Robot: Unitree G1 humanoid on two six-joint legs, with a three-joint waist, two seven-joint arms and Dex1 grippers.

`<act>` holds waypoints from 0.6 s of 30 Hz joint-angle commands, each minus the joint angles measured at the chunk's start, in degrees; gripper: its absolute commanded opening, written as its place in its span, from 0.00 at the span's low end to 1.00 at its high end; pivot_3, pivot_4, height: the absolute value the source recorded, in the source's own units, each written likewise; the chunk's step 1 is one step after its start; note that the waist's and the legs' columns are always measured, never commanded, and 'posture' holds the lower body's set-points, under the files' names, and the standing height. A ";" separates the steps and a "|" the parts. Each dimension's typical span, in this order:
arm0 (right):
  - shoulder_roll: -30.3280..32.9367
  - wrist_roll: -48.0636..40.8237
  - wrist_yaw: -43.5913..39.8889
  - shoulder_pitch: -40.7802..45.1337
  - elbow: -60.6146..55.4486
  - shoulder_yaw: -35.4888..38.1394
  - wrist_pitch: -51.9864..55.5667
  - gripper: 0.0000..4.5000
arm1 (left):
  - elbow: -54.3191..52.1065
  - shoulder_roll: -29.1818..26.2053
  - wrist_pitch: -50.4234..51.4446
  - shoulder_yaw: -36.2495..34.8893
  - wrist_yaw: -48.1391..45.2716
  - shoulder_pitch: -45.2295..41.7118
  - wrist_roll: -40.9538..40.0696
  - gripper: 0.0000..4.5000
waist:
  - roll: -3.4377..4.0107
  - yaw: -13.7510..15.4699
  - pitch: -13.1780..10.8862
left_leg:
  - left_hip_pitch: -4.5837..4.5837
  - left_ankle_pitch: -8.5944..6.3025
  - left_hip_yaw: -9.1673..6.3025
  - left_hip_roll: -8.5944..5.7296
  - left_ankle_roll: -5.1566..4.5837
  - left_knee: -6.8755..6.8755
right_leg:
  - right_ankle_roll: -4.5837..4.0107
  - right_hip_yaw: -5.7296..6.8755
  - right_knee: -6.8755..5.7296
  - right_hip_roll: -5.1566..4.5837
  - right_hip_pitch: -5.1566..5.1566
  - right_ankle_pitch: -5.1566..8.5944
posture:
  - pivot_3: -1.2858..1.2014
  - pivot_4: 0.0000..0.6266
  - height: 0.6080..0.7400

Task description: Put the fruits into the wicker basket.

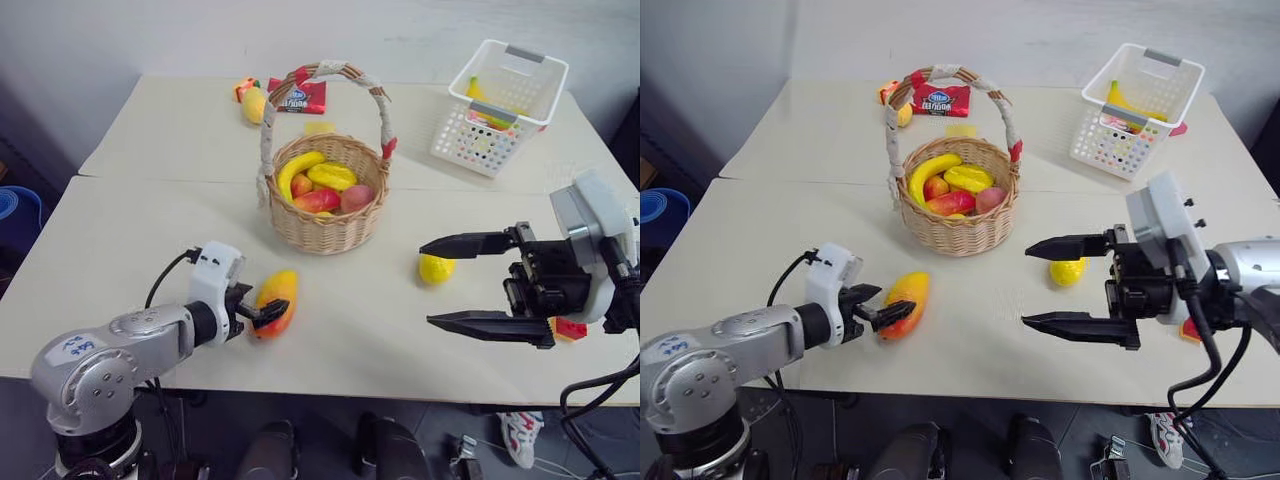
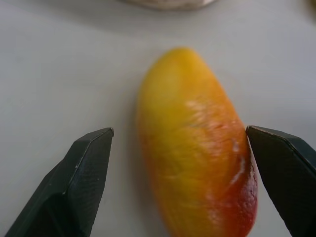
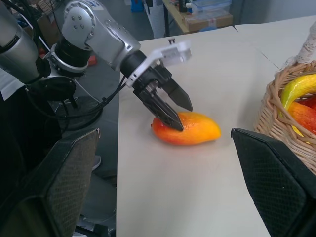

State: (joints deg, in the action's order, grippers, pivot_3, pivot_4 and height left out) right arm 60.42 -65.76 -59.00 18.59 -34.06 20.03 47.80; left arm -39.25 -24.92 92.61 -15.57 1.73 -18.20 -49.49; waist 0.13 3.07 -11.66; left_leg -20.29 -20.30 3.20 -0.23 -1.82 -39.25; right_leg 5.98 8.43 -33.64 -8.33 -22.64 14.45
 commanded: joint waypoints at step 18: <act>-0.74 -1.53 3.73 -10.88 -3.95 8.82 -3.09 1.00 | 7.95 -28.65 -17.45 -1.08 -37.90 -9.96 -3.24 0.63 | -0.08 -0.18 -0.04 | -0.19 0.00 0.19 0.09 0.09 0.04 | -0.06 -0.03 -0.03 0.09 -0.41 0.03 | 0.52 0.24 1.00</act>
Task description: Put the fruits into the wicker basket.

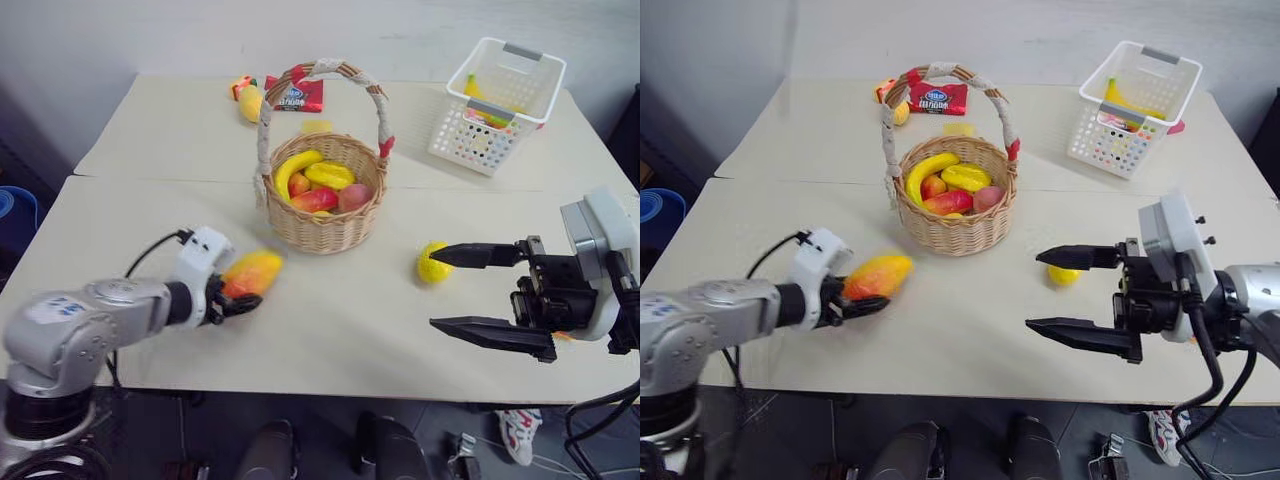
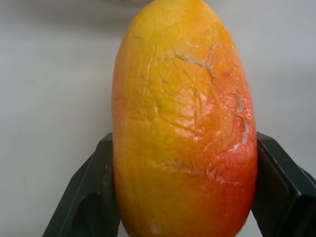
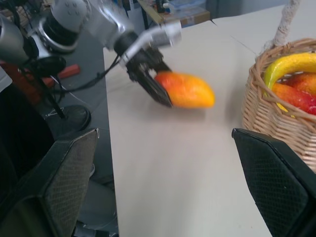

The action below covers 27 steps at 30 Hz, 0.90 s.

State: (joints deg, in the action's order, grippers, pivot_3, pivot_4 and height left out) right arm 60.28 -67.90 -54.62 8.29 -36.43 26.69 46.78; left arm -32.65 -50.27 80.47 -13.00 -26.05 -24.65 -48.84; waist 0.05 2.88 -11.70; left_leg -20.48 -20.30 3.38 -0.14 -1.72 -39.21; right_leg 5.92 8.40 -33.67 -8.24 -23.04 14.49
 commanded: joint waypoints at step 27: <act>-8.14 17.24 16.01 -8.51 -1.94 -1.43 -7.87 1.00 | 26.02 16.39 -20.60 13.37 -14.72 -31.16 13.53 1.00 | -0.19 -0.54 -0.06 | -0.61 0.09 0.36 -0.06 -0.23 -0.16 | 0.27 0.11 -0.15 0.03 -0.67 -0.18 | 0.52 0.24 1.00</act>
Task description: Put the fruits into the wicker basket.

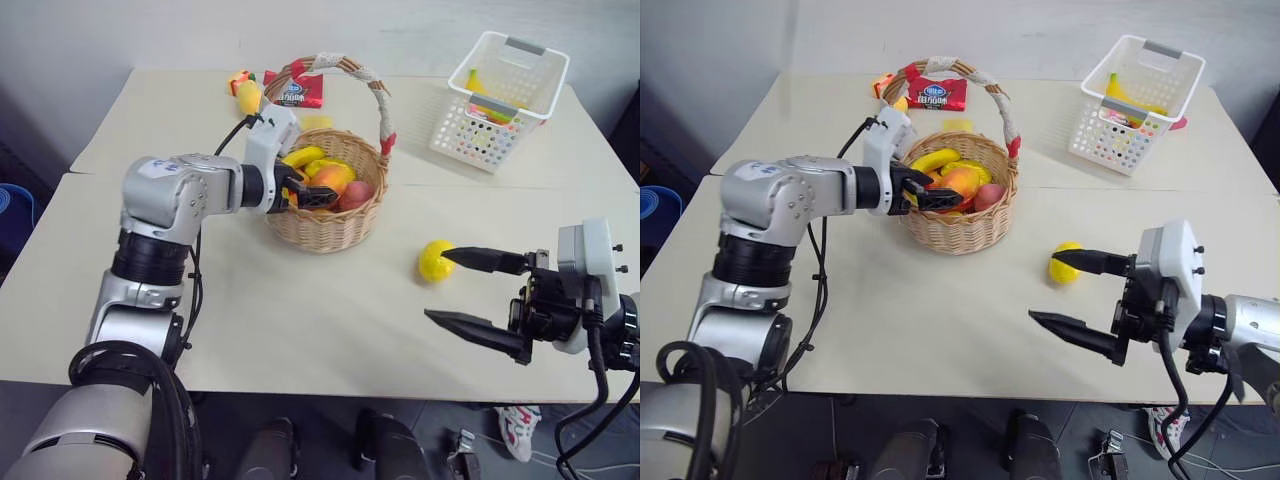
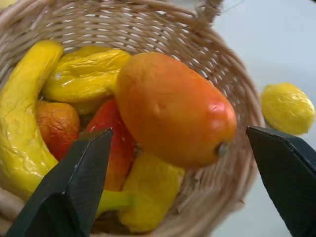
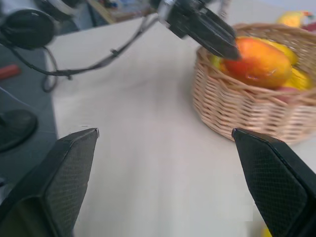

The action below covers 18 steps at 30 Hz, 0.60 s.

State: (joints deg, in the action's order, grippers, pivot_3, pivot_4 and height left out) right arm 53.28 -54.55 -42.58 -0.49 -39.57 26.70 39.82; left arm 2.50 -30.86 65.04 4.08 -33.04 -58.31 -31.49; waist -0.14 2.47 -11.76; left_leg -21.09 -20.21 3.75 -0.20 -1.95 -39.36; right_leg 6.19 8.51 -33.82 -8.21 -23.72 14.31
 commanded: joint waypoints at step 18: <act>-21.41 23.67 33.99 19.45 20.47 -19.10 9.40 1.00 | -21.98 -12.93 -20.91 -8.43 -29.36 15.47 -11.75 1.00 | 0.03 -1.11 0.00 | -0.14 0.01 -0.11 0.02 0.04 -0.49 | -0.10 0.02 -0.22 0.00 0.02 -0.06 | 0.52 0.24 1.00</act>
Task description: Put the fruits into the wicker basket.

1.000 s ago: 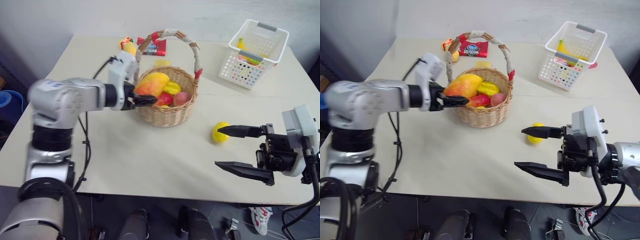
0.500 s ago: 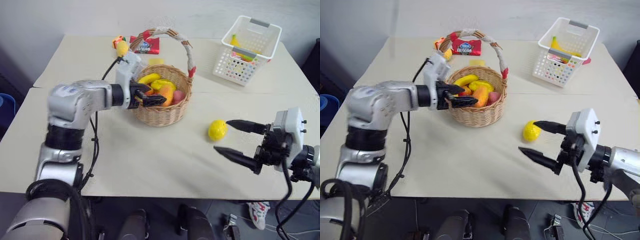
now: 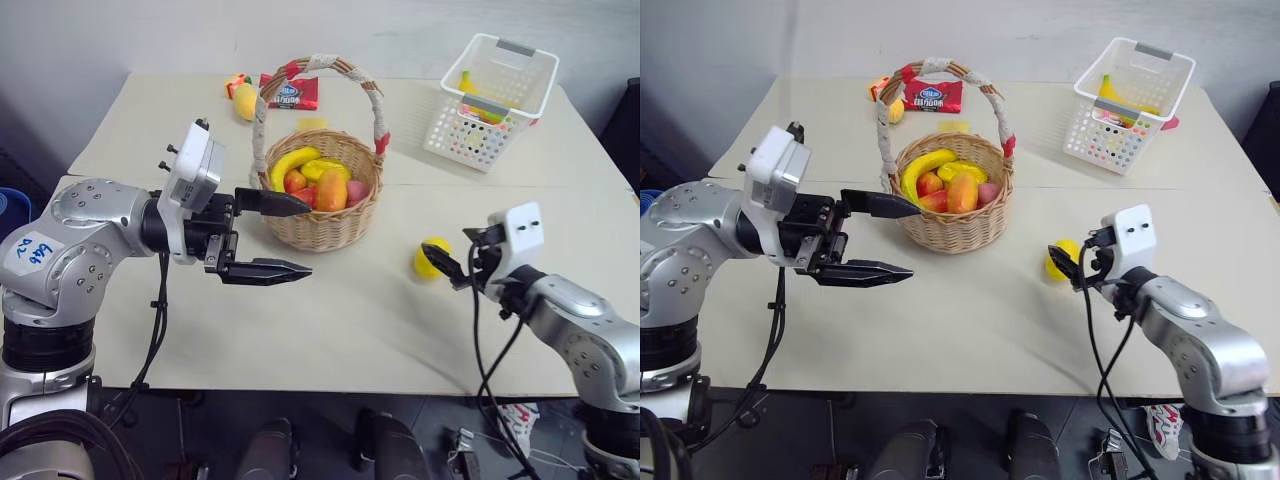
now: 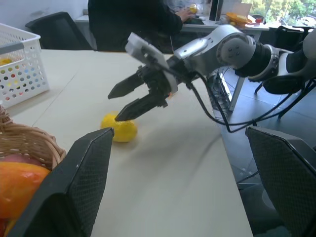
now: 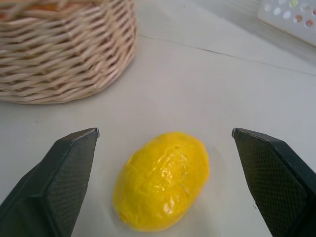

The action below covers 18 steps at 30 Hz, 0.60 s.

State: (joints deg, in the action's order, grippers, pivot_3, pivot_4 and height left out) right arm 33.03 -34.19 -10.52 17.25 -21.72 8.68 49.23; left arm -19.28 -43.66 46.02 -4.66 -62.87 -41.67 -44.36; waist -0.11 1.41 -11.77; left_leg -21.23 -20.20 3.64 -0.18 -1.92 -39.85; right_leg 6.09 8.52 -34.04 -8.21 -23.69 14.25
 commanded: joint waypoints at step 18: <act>-6.01 -6.68 -15.92 9.66 -6.10 -4.96 -0.72 0.57 | 3.64 -1.13 -4.31 -2.06 3.33 -1.32 2.74 1.00 | 0.04 -0.52 -0.02 | 0.03 0.00 0.03 0.09 -0.01 0.06 | 0.00 -0.04 0.02 0.11 -0.02 0.00 | 0.52 0.24 1.00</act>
State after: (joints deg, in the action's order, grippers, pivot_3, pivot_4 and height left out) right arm 26.76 -37.66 -23.46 24.54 -23.57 4.23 48.60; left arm -16.08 -43.90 42.50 -4.06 -60.15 -42.69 -41.67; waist -0.07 0.89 -11.79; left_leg -21.18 -20.20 3.68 -0.08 -1.92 -39.80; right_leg 6.09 8.45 -34.05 -8.09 -23.73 14.25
